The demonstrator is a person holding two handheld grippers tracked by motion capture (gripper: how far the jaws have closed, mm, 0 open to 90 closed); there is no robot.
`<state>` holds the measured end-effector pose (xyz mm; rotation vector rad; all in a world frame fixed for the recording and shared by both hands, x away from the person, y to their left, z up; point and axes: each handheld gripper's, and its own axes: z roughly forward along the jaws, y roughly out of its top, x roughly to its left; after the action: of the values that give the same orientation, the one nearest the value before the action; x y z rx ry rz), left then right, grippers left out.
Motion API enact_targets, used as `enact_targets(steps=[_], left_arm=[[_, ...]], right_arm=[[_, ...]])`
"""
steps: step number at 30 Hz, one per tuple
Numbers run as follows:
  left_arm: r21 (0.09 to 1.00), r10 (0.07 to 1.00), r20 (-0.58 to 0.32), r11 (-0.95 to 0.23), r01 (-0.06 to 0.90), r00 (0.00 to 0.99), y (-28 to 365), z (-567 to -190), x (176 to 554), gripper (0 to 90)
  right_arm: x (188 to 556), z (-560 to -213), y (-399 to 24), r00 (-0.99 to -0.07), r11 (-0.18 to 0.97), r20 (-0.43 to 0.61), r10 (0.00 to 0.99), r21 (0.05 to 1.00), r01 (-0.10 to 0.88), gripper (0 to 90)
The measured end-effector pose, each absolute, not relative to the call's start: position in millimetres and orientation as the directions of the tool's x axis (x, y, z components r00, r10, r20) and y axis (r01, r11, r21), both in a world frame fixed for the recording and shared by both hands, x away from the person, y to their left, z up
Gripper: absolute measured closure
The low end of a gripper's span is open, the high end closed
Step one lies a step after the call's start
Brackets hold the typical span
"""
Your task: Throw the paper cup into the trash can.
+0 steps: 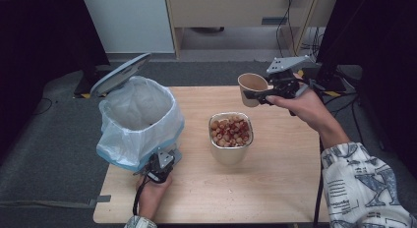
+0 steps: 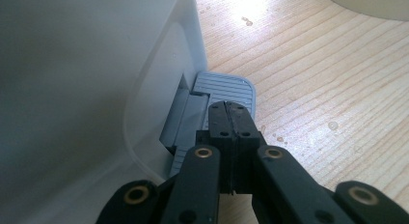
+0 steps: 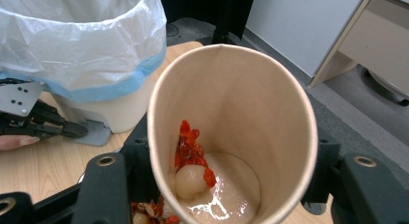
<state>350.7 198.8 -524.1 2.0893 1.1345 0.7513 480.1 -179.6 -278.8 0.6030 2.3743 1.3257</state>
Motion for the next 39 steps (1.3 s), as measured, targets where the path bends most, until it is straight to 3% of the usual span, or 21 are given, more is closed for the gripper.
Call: enact_targets(steps=[10, 39], left_arm=[[0.753, 0.867, 0.18, -0.425, 0.503, 0.465, 198.7, -524.2, 350.8, 89.1], [0.751, 0.867, 0.183, -0.428, 0.503, 0.464, 198.4, -524.3, 350.3, 89.1]], right_arm=[[480.7, -277.8, -174.9, -0.847, 0.463, -0.083, 0.525, 0.863, 0.201, 39.5], [485.8, -274.7, -110.3, -0.881, 0.459, -0.041, 0.471, 0.865, 0.205, 39.4]])
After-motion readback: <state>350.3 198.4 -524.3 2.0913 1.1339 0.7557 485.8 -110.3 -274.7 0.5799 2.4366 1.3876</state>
